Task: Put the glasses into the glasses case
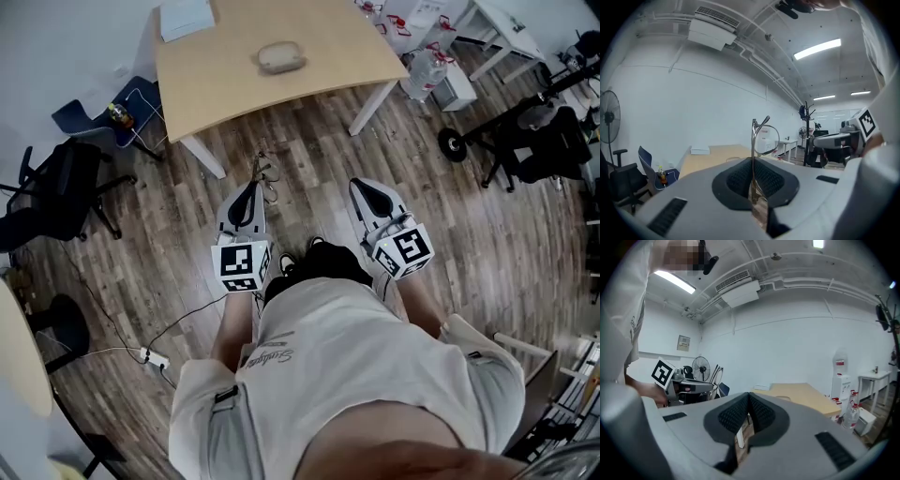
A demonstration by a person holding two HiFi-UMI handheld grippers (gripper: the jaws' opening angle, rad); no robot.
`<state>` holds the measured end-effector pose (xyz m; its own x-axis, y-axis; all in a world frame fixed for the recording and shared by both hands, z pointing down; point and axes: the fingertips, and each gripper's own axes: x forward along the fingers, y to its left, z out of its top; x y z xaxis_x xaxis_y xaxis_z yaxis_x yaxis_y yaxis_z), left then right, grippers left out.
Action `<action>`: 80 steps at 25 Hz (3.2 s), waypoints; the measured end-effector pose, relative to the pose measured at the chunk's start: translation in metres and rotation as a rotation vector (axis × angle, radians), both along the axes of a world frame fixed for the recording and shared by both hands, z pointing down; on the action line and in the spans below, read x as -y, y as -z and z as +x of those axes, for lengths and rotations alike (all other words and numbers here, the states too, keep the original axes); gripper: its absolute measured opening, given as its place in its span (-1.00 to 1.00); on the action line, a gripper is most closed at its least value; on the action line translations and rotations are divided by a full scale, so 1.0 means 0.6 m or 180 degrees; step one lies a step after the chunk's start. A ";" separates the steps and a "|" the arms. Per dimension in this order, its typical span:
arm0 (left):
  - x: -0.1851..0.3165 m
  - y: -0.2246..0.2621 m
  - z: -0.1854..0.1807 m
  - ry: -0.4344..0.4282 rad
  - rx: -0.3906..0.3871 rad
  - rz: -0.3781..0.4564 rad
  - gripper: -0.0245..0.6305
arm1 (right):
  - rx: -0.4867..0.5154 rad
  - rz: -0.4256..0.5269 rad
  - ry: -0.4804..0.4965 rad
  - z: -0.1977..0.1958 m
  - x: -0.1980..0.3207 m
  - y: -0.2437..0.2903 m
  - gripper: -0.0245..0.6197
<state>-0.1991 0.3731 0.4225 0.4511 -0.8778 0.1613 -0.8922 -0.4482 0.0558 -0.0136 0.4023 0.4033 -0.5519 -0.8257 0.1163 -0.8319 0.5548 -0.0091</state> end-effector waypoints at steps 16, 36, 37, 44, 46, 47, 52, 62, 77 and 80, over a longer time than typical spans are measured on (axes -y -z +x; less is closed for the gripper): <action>0.152 0.003 0.011 0.0087 0.0018 -0.0172 -0.86 | 0.0187 -0.0259 -0.0017 0.037 0.166 -0.041 -0.93; 0.403 0.066 0.087 0.0402 0.0148 -0.0039 -0.86 | 0.0242 -0.0251 -0.0087 0.188 0.432 -0.068 -0.94; 0.405 0.062 0.093 0.0404 0.0135 -0.0065 -0.86 | 0.0269 -0.0284 -0.0084 0.194 0.438 -0.072 -0.94; 0.452 0.034 0.080 0.0448 0.0157 -0.0222 -0.86 | 0.0225 -0.0442 -0.0038 0.192 0.491 -0.103 -0.94; 0.471 0.023 0.071 0.0469 0.0115 -0.0286 -0.86 | 0.0243 -0.0516 -0.0061 0.186 0.501 -0.116 -0.93; 0.482 0.018 0.067 0.0467 0.0092 -0.0310 -0.86 | 0.0242 -0.0544 -0.0066 0.182 0.507 -0.120 -0.94; 0.553 0.005 0.051 0.0345 -0.0057 -0.0333 -0.86 | 0.0170 -0.0530 -0.0115 0.153 0.554 -0.113 -0.94; 0.718 0.033 0.043 -0.0139 -0.0164 -0.0127 -0.86 | 0.0135 -0.0295 -0.0214 0.067 0.691 -0.040 -0.94; 0.829 -0.023 0.035 -0.0418 -0.0383 -0.0431 -0.86 | 0.0064 -0.0591 -0.0297 0.018 0.791 -0.090 -0.94; 0.853 -0.028 0.039 -0.0394 -0.0353 -0.0448 -0.86 | 0.0097 -0.0568 -0.0295 0.025 0.824 -0.091 -0.93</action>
